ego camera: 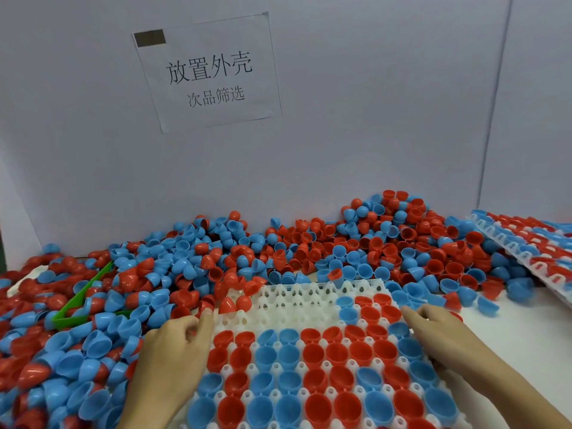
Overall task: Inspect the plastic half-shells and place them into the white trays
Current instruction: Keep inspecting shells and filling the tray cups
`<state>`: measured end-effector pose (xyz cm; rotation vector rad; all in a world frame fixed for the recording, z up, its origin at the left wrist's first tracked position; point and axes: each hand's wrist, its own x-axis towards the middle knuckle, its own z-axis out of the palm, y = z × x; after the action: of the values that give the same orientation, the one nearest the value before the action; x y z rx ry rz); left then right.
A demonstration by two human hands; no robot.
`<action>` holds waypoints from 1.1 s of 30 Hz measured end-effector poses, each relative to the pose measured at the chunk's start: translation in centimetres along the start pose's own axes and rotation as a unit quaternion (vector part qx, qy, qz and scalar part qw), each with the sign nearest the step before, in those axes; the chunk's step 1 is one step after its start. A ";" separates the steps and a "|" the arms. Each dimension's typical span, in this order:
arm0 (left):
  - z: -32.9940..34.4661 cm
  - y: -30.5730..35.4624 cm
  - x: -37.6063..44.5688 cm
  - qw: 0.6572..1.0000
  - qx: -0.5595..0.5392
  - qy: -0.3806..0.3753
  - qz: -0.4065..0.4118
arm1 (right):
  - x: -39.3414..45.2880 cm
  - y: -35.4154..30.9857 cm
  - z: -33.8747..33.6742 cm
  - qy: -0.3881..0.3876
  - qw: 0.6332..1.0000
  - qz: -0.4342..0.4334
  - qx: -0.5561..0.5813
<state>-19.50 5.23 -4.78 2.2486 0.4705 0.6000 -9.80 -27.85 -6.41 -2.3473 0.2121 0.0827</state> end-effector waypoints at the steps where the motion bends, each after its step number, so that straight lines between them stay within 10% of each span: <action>1: 0.1 -0.1 0.1 1.000 0.000 0.002 0.002 | 0.0 0.0 -0.1 0.001 1.000 -0.001 -0.001; 13: 0.0 2.8 5.3 0.984 0.101 -0.045 0.140 | 0.0 0.7 1.5 0.137 0.980 -0.042 0.141; 23: 5.9 5.5 11.6 0.874 0.370 -0.234 0.211 | 0.2 1.3 1.5 0.138 0.966 -0.068 0.206; 33: 0.6 4.6 15.8 0.966 0.248 -0.039 0.058 | 0.7 1.6 1.7 0.129 0.965 -0.081 0.213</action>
<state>-5.53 9.72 2.61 2.7816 0.4930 0.4873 -9.42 -27.80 -8.80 -1.9306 0.1453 -0.3216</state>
